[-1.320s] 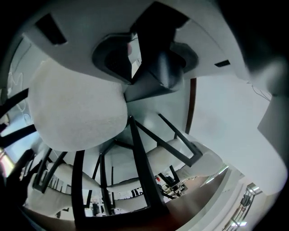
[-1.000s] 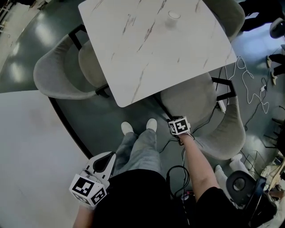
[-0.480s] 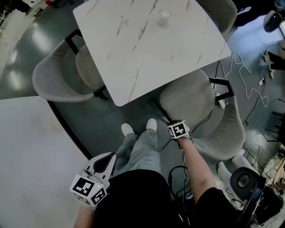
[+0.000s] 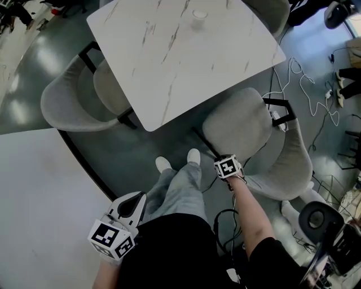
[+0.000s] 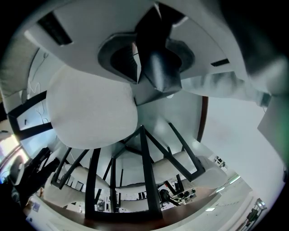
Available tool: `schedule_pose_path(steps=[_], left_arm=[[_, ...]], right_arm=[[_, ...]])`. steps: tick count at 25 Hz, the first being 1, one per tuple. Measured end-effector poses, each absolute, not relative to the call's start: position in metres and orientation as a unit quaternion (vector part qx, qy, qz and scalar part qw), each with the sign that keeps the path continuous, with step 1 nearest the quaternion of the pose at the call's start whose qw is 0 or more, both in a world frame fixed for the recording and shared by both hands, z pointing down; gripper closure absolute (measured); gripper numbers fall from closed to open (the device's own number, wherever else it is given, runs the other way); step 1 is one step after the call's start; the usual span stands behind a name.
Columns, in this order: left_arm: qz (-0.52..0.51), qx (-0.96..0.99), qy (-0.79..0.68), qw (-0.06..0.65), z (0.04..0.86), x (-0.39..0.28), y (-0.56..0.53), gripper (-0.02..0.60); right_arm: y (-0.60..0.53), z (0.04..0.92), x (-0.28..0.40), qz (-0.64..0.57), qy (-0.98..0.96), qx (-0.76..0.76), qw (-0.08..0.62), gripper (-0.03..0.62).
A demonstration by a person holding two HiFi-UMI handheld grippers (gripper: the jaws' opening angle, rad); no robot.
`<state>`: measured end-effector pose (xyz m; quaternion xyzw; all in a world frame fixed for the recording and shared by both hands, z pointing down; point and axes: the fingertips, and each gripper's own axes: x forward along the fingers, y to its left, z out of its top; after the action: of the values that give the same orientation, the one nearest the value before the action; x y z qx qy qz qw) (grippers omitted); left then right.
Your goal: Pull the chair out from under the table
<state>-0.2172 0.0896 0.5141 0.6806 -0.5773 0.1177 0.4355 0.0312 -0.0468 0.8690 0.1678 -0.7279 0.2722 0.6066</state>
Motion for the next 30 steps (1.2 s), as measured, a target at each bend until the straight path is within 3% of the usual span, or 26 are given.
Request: schedule_pose_path(steps=[30], left_arm=[[0.172, 0.756, -0.487, 0.402, 0.513, -0.15, 0.11, 0.577]], right_arm=[[0.051, 0.869, 0.112, 0.297, -0.712, 0.191, 0.608, 0.474]])
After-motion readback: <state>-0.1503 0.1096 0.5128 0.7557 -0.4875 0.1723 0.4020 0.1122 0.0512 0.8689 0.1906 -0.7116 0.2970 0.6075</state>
